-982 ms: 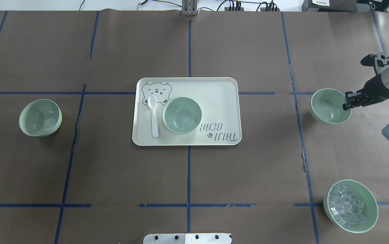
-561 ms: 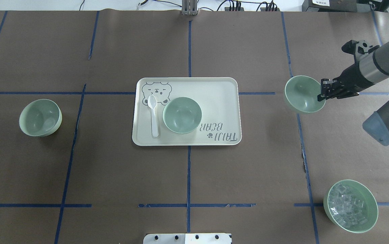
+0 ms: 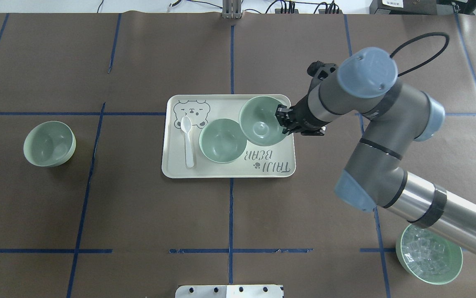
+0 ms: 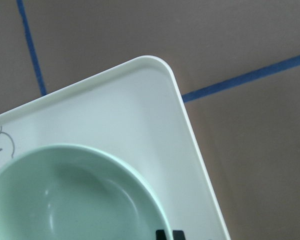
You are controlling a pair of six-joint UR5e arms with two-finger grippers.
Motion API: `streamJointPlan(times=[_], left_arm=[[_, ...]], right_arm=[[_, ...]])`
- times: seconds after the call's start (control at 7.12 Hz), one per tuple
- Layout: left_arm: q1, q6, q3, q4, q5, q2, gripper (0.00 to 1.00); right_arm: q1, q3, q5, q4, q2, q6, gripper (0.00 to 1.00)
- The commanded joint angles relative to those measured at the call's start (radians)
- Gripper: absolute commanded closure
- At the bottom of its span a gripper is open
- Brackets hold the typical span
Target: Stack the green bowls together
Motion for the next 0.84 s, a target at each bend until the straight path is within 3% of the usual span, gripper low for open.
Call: streamJointPlan(times=[0.0,0.28,0.7], left_arm=[[0.004,0.001,0.003,-0.004,0.000,0.001,0.00],[0.006,0.000,0.001,-0.004,0.000,0.001,0.00],[0.008,0.000,-0.002,-0.004,0.000,0.000,0.00]], right_arm=[[-0.096,-0.016,-0.097,-0.055,0.097,0.090,1.00],[-0.099,-0.091,-0.100,-0.060,0.157,0.111,1.00],[-0.104,-0.108,-0.100,-0.057,0.162,0.112,1.00]])
